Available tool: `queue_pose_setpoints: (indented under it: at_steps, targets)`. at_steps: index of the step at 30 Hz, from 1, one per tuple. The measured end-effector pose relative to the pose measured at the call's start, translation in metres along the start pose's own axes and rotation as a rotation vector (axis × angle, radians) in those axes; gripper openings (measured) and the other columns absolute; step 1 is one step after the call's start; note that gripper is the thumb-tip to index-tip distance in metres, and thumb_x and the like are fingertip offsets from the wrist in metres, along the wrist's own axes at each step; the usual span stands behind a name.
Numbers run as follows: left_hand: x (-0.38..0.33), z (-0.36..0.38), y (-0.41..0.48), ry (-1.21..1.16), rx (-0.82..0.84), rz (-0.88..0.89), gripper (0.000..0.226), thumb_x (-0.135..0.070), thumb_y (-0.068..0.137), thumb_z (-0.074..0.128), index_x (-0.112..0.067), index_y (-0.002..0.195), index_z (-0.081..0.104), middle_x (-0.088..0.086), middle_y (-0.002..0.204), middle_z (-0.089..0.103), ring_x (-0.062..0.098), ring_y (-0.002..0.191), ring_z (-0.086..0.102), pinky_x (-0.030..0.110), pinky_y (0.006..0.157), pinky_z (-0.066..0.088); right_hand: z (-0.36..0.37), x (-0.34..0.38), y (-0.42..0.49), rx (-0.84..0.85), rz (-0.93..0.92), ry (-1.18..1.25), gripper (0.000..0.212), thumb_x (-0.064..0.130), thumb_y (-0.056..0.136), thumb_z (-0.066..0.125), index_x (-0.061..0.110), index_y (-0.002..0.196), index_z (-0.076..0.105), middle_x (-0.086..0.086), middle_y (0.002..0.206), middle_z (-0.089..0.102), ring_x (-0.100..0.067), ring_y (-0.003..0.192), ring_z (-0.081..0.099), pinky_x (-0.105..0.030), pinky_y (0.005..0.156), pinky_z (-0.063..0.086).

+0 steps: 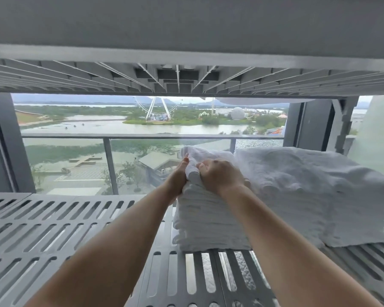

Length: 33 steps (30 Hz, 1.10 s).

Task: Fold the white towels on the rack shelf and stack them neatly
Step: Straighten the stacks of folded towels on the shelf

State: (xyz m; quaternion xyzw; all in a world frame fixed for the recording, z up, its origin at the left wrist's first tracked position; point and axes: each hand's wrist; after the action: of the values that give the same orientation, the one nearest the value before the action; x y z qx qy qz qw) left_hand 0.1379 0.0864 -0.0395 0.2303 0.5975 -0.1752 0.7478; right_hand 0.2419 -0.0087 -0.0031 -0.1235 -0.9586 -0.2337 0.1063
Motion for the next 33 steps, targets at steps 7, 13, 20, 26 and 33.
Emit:
queue_pose_setpoints:
  at_steps: [7, 13, 20, 26, 33]
  targets:
    - [0.009, -0.011, -0.025, 0.065, 0.095, 0.040, 0.060, -0.047, 0.109, 0.013, -0.013, 0.153, 0.037, 0.005, 0.136, 0.062, 0.007, 0.117, 0.063, 0.017, 0.090, 0.052, 0.008, 0.002, -0.001, 0.041, 0.000, -0.118, 0.052, 0.050, 0.101, 0.022, 0.025, 0.124, 0.062, -0.012, 0.134, 0.062, -0.033, 0.124, 0.054, -0.046, 0.107, 0.036]
    - [0.015, -0.008, -0.047, -0.097, 0.074, 0.006, 0.063, -0.055, 0.107, 0.018, -0.015, 0.136, 0.058, 0.014, 0.128, 0.068, 0.025, 0.118, 0.066, 0.033, 0.094, 0.055, 0.027, -0.003, -0.059, -0.400, -0.174, -0.010, 0.053, 0.051, 0.102, 0.028, 0.022, 0.131, 0.061, -0.005, 0.127, 0.068, -0.029, 0.117, 0.060, -0.044, 0.105, 0.038]
    - [0.015, -0.001, -0.056, -0.153, 0.187, -0.034, 0.068, -0.069, 0.100, 0.023, -0.021, 0.129, 0.061, 0.012, 0.127, 0.069, 0.028, 0.116, 0.067, 0.035, 0.083, 0.059, 0.069, -0.038, -0.114, -0.455, -0.367, -0.096, 0.098, 0.077, 0.089, 0.043, 0.012, 0.159, 0.021, -0.016, 0.164, 0.024, -0.036, 0.154, 0.011, -0.058, 0.122, 0.014]
    - [0.024, -0.002, -0.046, -0.171, 0.190, -0.120, 0.082, -0.076, 0.095, 0.024, -0.015, 0.139, 0.056, 0.015, 0.131, 0.067, 0.031, 0.116, 0.067, 0.039, 0.086, 0.059, 0.073, -0.039, -0.118, -0.415, -0.349, -0.144, 0.119, 0.078, 0.071, 0.060, 0.016, 0.161, 0.013, -0.018, 0.166, 0.013, -0.039, 0.154, 0.002, -0.061, 0.121, 0.012]
    - [0.029, -0.003, -0.047, -0.185, 0.191, -0.158, 0.084, -0.080, 0.092, 0.030, -0.015, 0.135, 0.062, 0.014, 0.129, 0.068, 0.031, 0.113, 0.068, 0.040, 0.084, 0.059, 0.078, -0.039, -0.118, -0.390, -0.339, -0.158, 0.118, 0.075, 0.070, 0.061, 0.015, 0.161, 0.016, -0.019, 0.164, 0.018, -0.041, 0.154, 0.006, -0.061, 0.121, 0.010]
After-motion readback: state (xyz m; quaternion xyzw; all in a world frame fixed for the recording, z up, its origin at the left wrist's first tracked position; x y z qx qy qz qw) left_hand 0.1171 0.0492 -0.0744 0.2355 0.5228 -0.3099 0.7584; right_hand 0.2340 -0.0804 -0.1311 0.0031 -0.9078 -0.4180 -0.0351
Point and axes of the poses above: each hand's wrist, its own y-axis towards the middle knuckle, its own z-axis out of the palm, x = y × z
